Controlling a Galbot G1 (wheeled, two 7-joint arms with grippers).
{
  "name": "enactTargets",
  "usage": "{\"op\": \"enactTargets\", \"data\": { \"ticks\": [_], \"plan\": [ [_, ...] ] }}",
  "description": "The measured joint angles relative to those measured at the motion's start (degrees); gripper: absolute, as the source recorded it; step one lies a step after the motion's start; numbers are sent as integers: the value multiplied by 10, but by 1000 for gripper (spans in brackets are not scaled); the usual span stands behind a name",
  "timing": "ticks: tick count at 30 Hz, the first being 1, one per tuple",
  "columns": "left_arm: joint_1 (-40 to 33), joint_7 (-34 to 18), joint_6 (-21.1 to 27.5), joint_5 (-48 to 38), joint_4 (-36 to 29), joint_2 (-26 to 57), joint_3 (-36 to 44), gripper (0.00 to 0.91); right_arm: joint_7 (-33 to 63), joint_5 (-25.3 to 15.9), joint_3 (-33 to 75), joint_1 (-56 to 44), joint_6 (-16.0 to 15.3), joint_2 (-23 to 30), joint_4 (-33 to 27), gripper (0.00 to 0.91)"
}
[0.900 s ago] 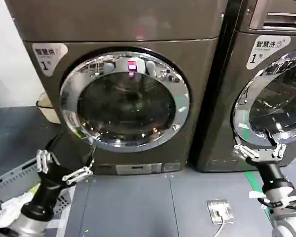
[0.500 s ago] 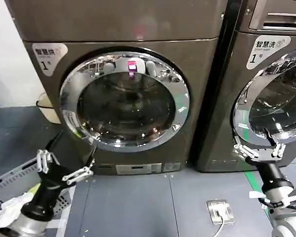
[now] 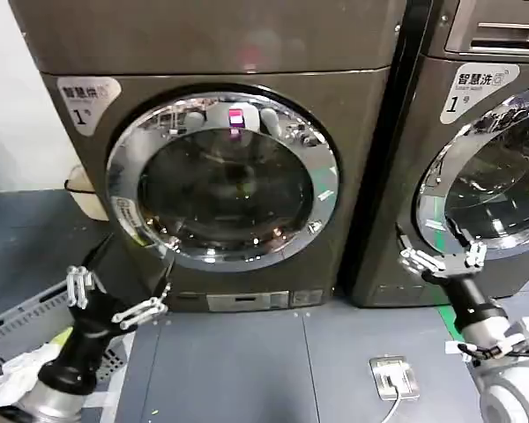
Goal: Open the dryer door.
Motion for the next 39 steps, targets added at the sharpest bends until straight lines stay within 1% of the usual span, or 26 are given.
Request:
{"op": "enactTargets", "data": {
  "ticks": [5, 11, 19, 28, 39],
  "plan": [
    [0, 0, 0, 0, 0, 1, 0, 907, -13, 9, -45, 23, 9, -34, -15, 907],
    [0, 1, 1, 1, -2, 1, 1, 907, -24, 7, -109, 59, 19, -69, -43, 907],
    [1, 2, 1, 3, -5, 1, 1, 907, -18, 5, -202, 131, 15, -105, -87, 907],
    [1, 2, 2, 6, -6, -1, 0, 907, -6, 4, -289, 223, 11, -115, -122, 907],
    [4, 3, 2, 11, -12, -10, 1, 907, 13, 13, -379, 313, 4, -107, -156, 907]
  ]
}}
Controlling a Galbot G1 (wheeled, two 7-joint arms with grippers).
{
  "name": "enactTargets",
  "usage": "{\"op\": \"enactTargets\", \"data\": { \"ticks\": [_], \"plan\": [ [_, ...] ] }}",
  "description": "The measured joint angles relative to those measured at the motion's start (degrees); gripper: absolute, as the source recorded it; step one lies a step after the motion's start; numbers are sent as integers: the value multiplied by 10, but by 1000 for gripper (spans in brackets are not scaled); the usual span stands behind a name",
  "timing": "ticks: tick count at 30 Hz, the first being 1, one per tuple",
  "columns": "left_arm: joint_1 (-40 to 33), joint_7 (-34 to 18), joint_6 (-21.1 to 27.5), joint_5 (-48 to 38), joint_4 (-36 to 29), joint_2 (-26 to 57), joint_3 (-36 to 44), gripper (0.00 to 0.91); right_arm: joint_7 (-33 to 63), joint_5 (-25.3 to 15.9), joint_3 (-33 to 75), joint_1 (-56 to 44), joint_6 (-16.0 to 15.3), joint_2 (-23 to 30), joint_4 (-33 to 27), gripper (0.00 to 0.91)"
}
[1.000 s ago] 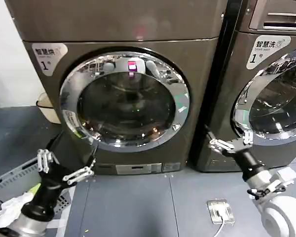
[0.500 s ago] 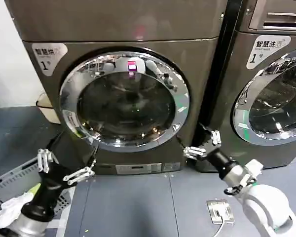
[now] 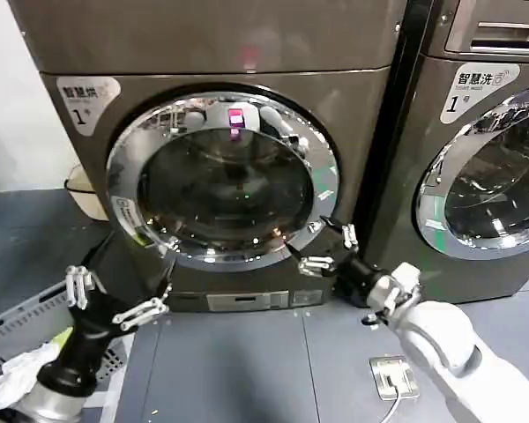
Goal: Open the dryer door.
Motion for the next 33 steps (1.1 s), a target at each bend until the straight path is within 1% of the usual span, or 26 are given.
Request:
{"op": "enactTargets", "data": {
  "ticks": [13, 33],
  "plan": [
    [2, 1, 0, 6, -3, -7, 1, 907, 41, 47, -104, 106, -7, 26, -37, 907],
    [13, 5, -5, 6, -8, -10, -3, 907, 45, 58, -214, 219, -13, 93, -120, 907]
  ]
}}
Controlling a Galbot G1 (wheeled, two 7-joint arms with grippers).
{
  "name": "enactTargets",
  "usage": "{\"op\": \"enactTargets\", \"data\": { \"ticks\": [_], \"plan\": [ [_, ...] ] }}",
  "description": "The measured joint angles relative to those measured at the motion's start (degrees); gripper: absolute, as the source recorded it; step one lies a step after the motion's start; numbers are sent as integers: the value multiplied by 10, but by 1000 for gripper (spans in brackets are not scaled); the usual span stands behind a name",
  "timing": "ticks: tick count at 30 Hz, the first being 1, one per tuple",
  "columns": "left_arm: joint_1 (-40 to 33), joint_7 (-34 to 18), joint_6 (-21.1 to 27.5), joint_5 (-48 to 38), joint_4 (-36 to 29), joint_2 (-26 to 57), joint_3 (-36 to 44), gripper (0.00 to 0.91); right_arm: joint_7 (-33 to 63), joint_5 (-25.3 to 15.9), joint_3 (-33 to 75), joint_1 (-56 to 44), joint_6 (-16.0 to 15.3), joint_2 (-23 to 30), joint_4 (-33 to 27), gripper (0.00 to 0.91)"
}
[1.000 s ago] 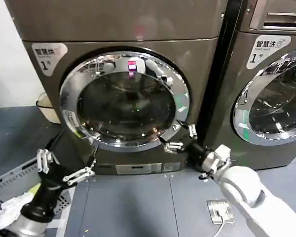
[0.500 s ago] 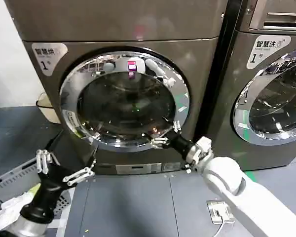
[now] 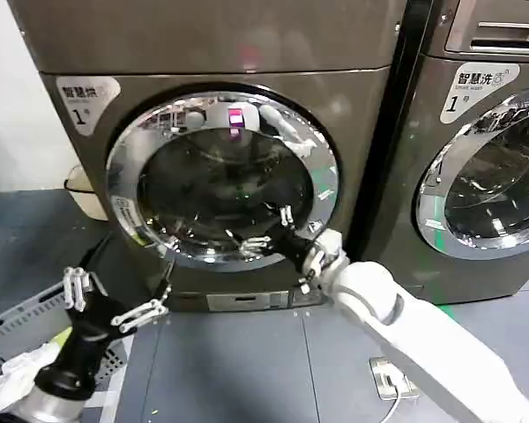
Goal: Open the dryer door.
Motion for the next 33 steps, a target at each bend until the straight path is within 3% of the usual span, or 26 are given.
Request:
{"op": "enactTargets", "data": {
  "ticks": [33],
  "plan": [
    [20, 2, -9, 1, -12, -7, -15, 907, 8, 21, -88, 99, -12, 111, -104, 907]
  ]
}}
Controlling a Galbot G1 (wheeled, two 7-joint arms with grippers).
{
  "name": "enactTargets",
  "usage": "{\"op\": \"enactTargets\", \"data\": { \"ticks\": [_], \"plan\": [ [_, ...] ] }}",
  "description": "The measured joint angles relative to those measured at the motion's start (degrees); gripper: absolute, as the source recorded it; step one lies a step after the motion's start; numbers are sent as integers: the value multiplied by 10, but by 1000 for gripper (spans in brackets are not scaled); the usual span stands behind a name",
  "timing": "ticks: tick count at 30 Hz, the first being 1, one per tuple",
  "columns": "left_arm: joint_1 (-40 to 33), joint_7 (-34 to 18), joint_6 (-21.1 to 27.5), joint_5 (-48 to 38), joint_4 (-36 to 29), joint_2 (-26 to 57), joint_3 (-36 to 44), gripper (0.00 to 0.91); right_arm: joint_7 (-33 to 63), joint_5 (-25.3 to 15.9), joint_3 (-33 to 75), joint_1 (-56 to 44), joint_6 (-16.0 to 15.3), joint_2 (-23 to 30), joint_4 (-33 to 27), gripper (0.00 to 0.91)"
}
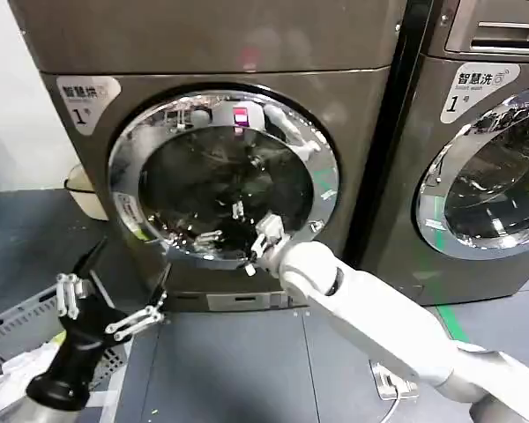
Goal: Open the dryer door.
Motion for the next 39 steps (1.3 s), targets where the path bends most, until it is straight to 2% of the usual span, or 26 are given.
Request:
{"op": "enactTargets", "data": {
  "ticks": [39],
  "plan": [
    [-1, 1, 3, 0, -13, -8, -4, 907, 9, -7, -47, 41, -3, 130, -104, 907]
  ]
}}
